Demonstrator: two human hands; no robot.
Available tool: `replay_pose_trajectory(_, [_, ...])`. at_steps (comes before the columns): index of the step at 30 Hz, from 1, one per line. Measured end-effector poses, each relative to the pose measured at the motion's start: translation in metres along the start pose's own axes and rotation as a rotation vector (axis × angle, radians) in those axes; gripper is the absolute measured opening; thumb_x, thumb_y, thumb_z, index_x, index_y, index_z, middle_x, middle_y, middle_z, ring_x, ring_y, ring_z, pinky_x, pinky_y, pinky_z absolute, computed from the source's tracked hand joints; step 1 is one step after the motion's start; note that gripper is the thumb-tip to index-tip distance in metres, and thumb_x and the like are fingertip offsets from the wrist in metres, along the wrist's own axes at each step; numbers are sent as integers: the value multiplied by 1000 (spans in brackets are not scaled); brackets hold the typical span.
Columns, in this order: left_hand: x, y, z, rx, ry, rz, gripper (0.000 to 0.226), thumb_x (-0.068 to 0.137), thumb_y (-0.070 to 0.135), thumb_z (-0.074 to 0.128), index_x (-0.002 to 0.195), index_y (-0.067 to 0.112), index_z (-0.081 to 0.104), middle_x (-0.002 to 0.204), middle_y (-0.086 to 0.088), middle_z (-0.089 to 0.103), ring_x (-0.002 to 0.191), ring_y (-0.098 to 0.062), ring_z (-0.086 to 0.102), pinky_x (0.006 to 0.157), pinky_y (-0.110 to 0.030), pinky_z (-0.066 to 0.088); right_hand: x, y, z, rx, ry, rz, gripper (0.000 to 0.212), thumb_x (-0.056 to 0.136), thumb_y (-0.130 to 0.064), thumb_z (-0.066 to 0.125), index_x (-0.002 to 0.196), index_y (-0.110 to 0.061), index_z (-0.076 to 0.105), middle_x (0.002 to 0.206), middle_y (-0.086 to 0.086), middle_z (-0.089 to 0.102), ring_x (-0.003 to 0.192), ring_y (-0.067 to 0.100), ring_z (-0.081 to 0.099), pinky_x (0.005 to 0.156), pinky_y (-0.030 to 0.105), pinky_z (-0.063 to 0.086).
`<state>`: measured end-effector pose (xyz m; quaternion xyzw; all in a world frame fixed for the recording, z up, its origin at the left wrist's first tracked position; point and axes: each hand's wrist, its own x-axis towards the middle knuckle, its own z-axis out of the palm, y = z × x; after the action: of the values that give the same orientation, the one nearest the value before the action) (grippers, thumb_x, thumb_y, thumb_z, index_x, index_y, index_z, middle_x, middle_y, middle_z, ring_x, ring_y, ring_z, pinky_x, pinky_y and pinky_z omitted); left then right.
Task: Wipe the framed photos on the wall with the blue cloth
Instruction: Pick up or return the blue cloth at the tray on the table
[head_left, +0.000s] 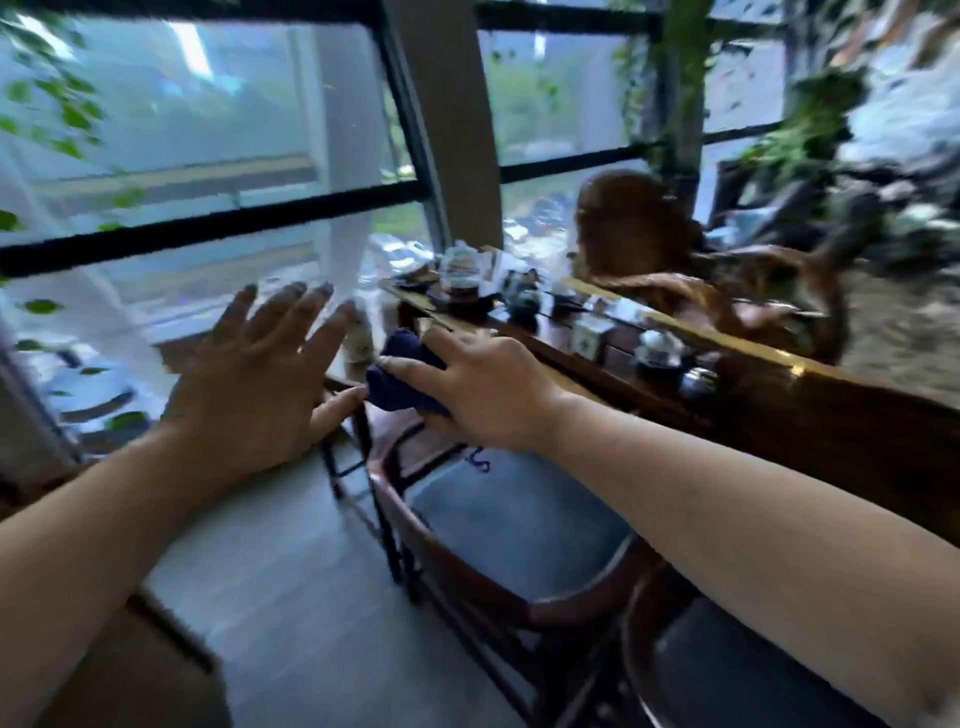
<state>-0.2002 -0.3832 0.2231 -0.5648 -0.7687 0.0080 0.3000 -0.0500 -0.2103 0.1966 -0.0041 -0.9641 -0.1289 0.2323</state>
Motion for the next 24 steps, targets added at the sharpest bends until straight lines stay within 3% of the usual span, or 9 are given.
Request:
replay_pose_trajectory(3, [28, 58, 18, -101, -12, 102, 76, 85, 59, 40, 140, 7, 40, 143, -21, 46, 132, -38, 42, 112, -55, 25, -58, 24, 4, -32, -66, 119, 54, 86, -42, 55, 137, -25, 47, 118, 14, 55, 93, 33, 59, 60, 39, 51])
replay_pose_trajectory(7, [66, 135, 39, -199, -35, 223, 78, 83, 60, 39, 141, 8, 40, 145, -19, 45, 135, -37, 38, 113, -56, 25, -134, 59, 6, -47, -97, 254, 50, 86, -41, 57, 131, -21, 54, 114, 15, 59, 85, 32, 61, 54, 35, 47])
replay_pose_trajectory(17, [146, 339, 96, -325, -122, 478, 78, 85, 61, 42, 147, 13, 32, 154, -13, 33, 143, -29, 26, 117, -52, 18, -324, 173, 40, -65, -269, 607, 57, 86, -47, 47, 137, -20, 43, 120, 10, 55, 95, 28, 60, 61, 41, 53])
replay_pose_trajectory(20, [160, 384, 113, -364, -173, 521, 80, 85, 62, 40, 148, 15, 28, 155, -12, 31, 144, -29, 25, 118, -51, 16, -372, 204, 64, -36, -289, 683, 61, 84, -44, 58, 135, -17, 42, 115, 10, 57, 93, 29, 62, 60, 40, 53])
replay_pose_trajectory(24, [174, 443, 158, -411, -265, 515, 80, 87, 64, 35, 150, 18, 20, 158, -10, 25, 147, -27, 16, 120, -48, 8, -450, 253, 114, 5, -361, 817, 68, 79, -45, 54, 136, -12, 38, 116, 10, 58, 96, 30, 61, 62, 38, 51])
